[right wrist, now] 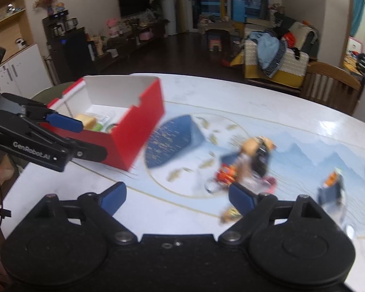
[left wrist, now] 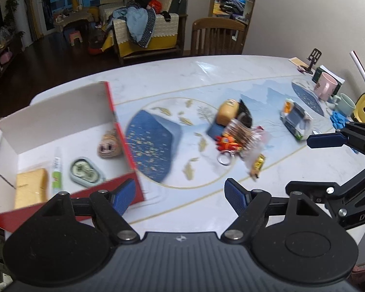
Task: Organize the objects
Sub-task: 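Withdraw both grippers from the box toward the snack packet and white bottle cap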
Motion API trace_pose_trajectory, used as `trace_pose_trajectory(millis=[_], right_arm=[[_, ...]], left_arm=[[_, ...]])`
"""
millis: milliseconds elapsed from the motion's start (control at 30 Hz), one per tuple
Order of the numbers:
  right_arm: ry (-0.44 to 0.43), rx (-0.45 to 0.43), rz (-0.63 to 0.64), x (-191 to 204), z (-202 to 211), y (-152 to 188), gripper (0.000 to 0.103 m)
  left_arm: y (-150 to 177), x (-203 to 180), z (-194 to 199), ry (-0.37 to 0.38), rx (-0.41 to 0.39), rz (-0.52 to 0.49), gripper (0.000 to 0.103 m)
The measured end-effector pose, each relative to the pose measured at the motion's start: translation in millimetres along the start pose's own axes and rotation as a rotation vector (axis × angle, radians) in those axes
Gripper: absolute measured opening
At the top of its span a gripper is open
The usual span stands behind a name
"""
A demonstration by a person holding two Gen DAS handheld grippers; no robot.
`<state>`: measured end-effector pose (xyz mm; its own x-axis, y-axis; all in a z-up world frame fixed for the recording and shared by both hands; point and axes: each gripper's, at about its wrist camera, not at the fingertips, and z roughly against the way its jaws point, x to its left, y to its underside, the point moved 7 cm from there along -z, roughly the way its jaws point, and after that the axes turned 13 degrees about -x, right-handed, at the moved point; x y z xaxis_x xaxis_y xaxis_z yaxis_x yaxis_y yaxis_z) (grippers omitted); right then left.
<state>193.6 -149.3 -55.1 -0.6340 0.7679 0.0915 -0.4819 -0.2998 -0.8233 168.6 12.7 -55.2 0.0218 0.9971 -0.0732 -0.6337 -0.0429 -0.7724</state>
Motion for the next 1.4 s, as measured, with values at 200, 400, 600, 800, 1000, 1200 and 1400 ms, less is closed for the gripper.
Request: trace_pose_trajectory(millis=[200,400,600,800,1000,1200,1400], right_arm=[[0.066,0.0,-0.03,-51,19,23,0.094],[0.157,0.027,-0.076,-105,35,54,0.094],[0.246,0.053,-0.143,-151,43,79,0.094],[0.323,0.078,-0.172,-194,43,93,0.094],[0.392,0.106,-0.202,-238,32,104,0.094],[0.439,0.134,-0.206,-273,16,114,0.09],[0.452,0.161,-0.215,-295,3,120,0.09]], left_arm=[[6,-35,-13,0.011,0.025,-0.001,0.084],[13,-67,-29,0.045,0.052,-0.007,0.09],[22,-91,-54,0.076,0.089,0.003,0.09],[29,-109,-82,0.098,0.113,-0.008,0.1],[34,-120,-111,0.098,0.117,0.017,0.103],[41,-133,-135,0.108,0.123,-0.027,0.103],[48,-144,-154,0.106,0.157,-0.083,0.103]])
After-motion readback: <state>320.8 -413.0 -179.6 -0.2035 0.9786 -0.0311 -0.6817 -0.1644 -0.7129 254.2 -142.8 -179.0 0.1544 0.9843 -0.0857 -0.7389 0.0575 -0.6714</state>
